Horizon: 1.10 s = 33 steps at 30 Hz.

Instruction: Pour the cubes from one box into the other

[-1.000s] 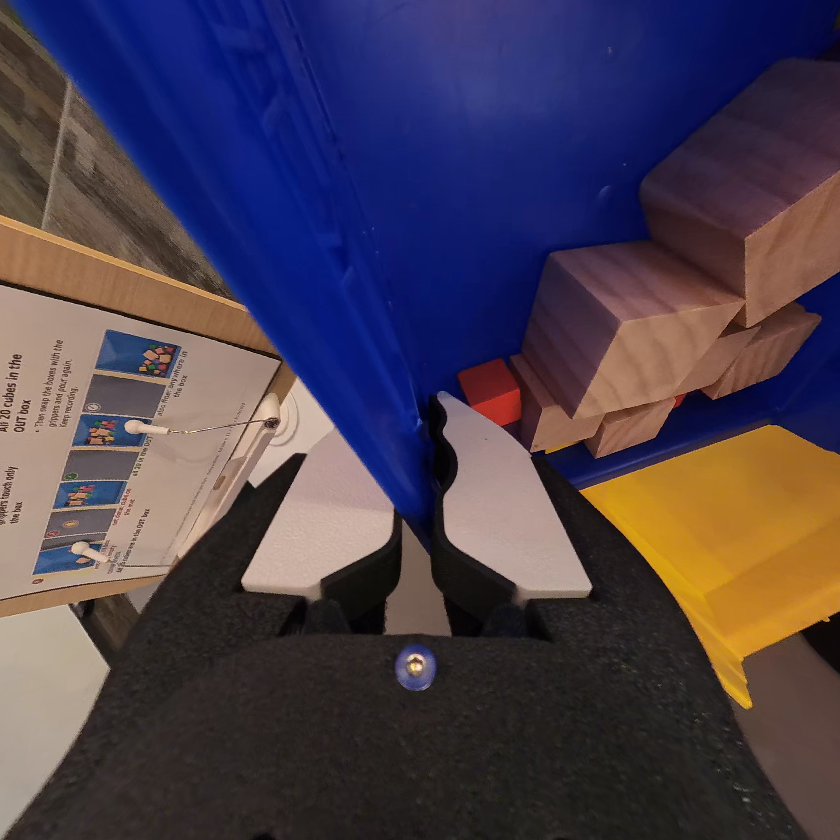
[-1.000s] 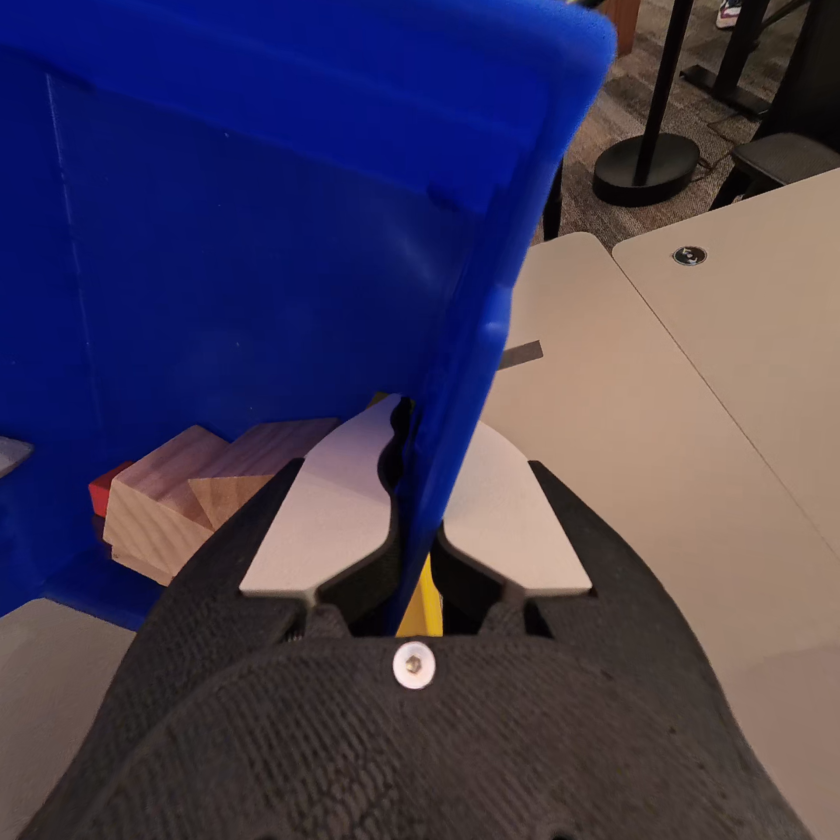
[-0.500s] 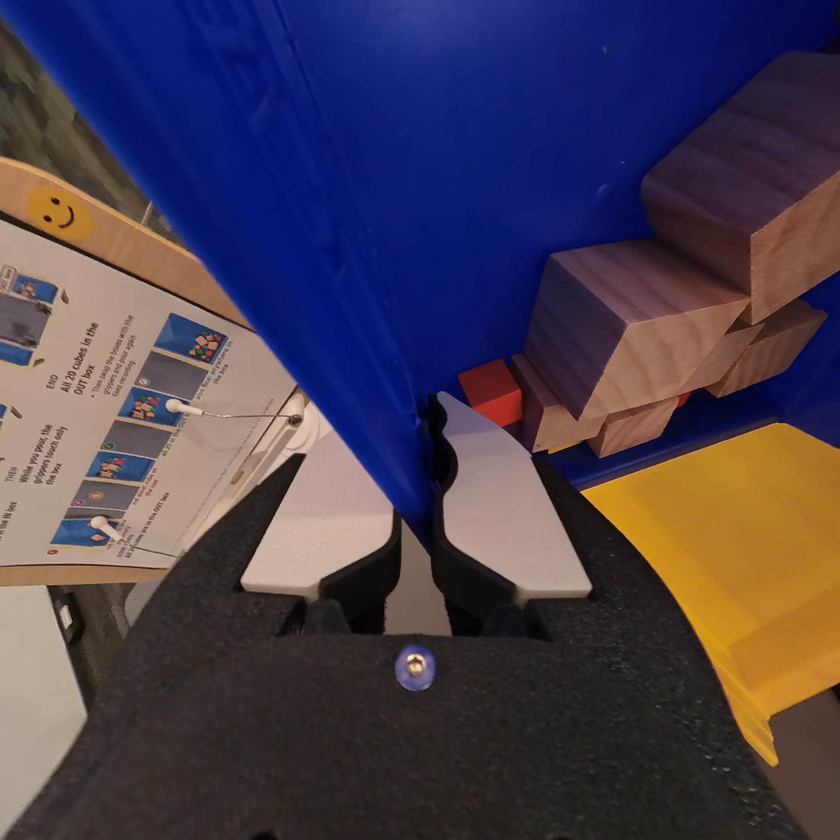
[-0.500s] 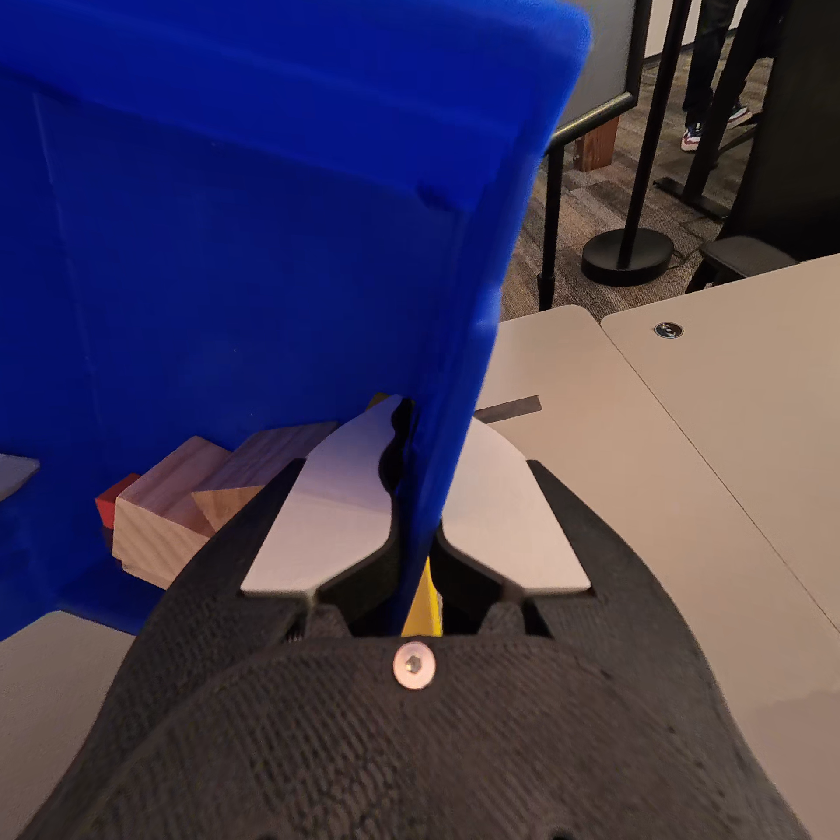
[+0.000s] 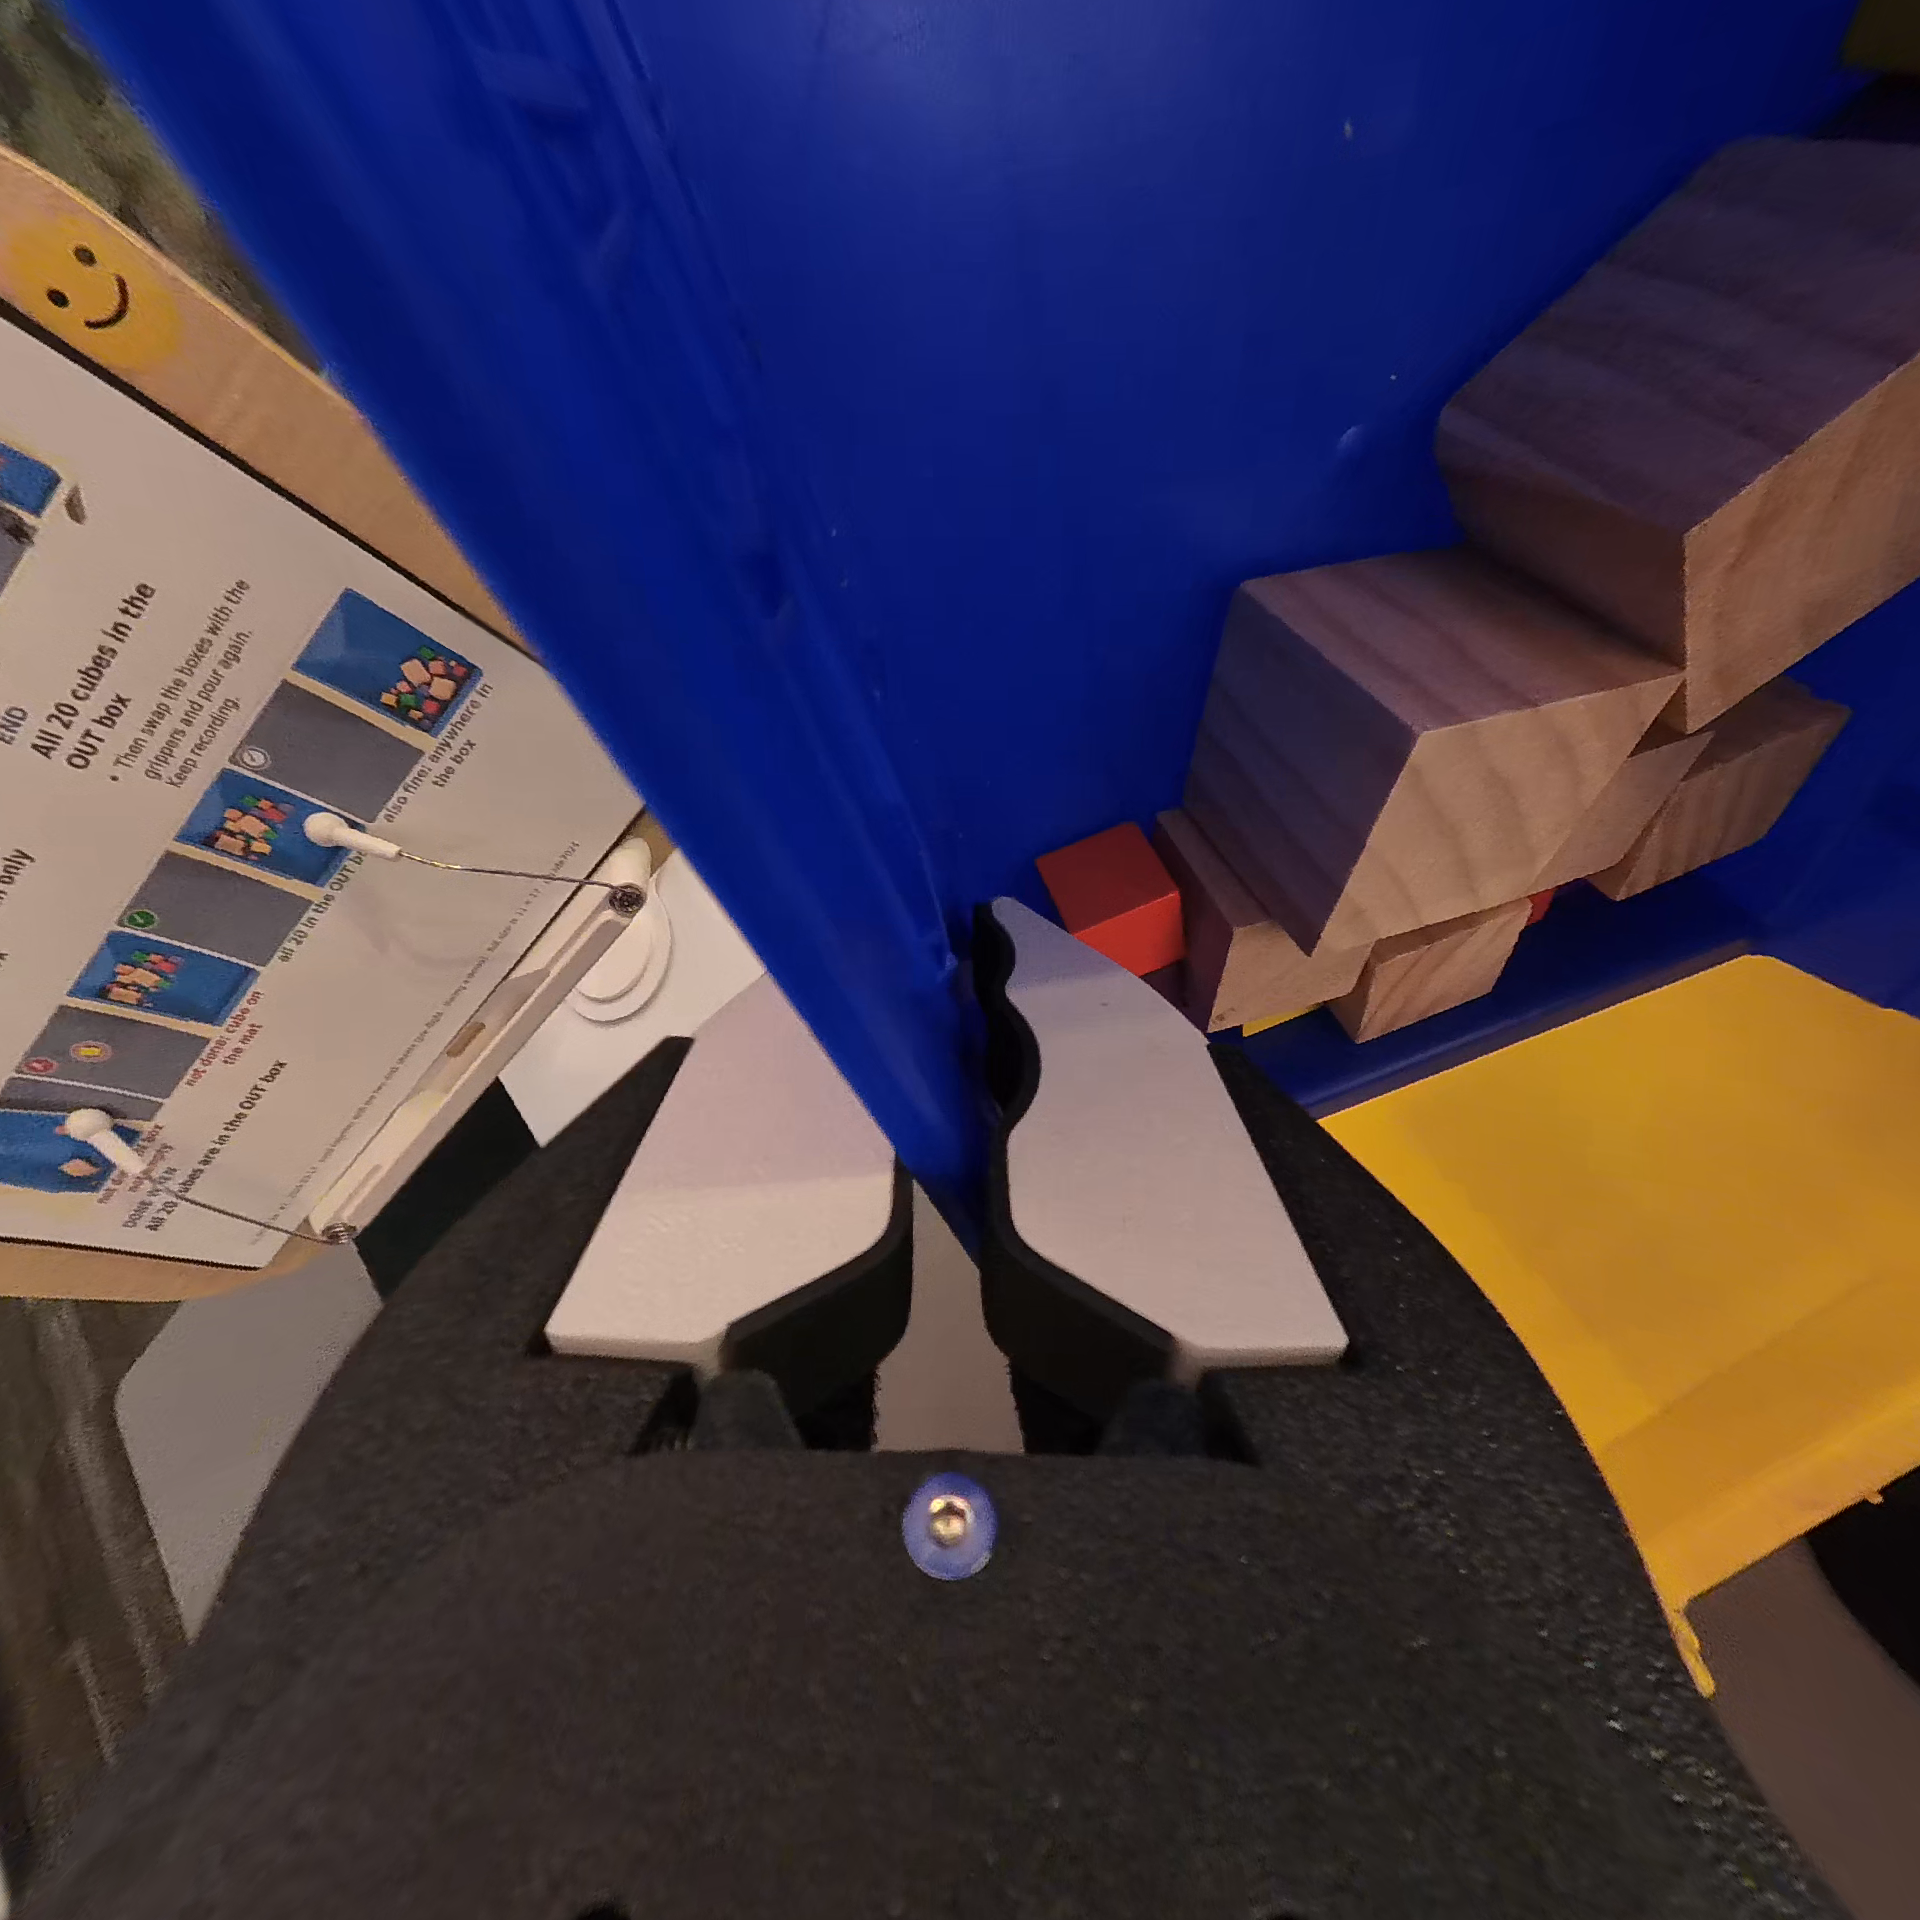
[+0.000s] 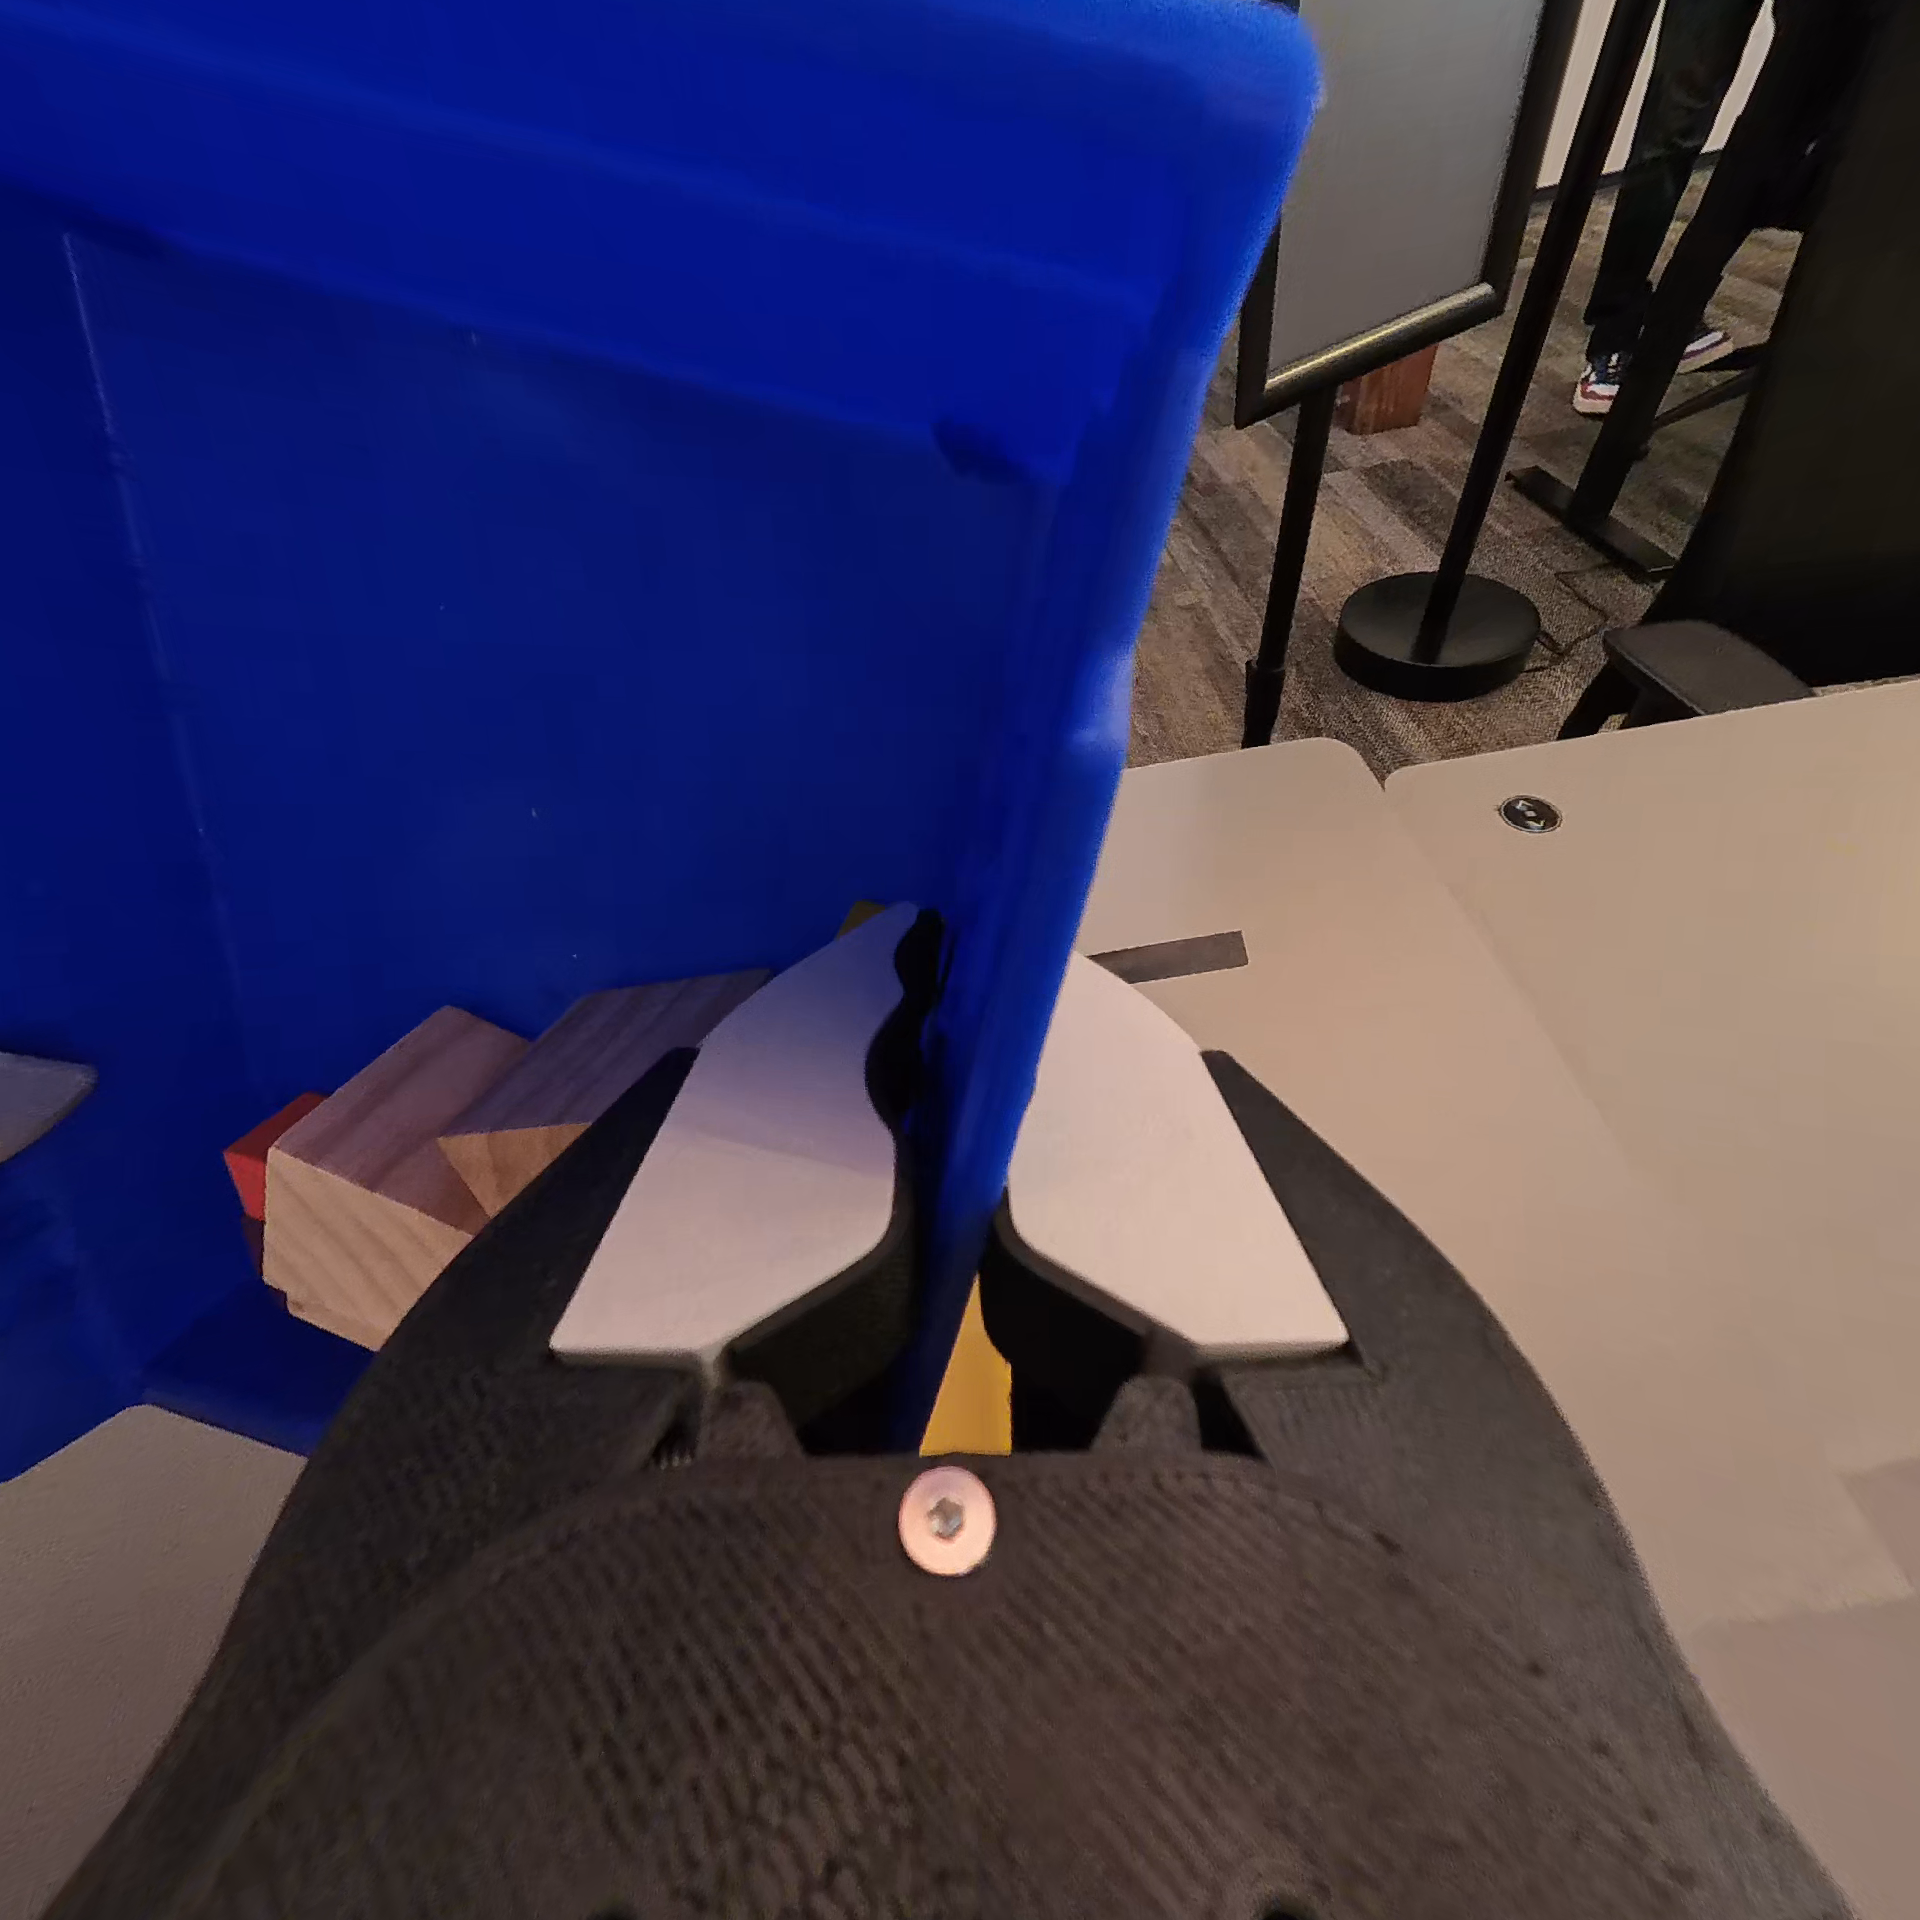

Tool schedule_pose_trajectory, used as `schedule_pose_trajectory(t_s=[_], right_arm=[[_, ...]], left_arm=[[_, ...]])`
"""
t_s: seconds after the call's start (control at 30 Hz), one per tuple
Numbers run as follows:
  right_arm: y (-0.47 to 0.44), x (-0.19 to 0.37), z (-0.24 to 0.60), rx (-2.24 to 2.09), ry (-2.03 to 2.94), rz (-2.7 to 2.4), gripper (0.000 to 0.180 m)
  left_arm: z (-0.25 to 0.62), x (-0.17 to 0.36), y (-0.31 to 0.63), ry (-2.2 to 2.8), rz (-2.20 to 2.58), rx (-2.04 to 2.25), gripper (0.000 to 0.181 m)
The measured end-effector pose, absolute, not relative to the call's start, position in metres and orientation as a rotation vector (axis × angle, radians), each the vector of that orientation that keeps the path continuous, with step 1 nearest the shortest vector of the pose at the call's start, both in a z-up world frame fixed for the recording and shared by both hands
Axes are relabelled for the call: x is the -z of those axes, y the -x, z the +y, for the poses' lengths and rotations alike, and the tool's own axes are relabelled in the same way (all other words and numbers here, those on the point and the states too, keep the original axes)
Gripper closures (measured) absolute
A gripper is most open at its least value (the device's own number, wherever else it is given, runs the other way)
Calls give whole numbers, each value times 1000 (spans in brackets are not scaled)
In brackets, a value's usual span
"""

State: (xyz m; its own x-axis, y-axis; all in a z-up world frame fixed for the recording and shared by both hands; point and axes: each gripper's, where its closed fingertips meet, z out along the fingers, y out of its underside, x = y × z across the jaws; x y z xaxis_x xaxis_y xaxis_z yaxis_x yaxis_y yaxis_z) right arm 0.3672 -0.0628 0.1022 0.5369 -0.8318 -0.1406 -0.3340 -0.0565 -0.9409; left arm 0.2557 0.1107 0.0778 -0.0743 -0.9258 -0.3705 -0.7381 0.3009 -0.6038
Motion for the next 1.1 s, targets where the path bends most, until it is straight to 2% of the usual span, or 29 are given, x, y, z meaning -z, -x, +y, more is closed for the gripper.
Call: schedule_pose_trajectory(t_s=[0.27, 1.1], right_arm=[[-363, -106, -61, 629, 1667, 997, 174], [-356, -132, -74, 768, 1504, 929, 175]], left_arm=[[111, -64, -256, 1503, 1821, 444, 173], [111, -95, -271, 1261, 1723, 524, 173]])
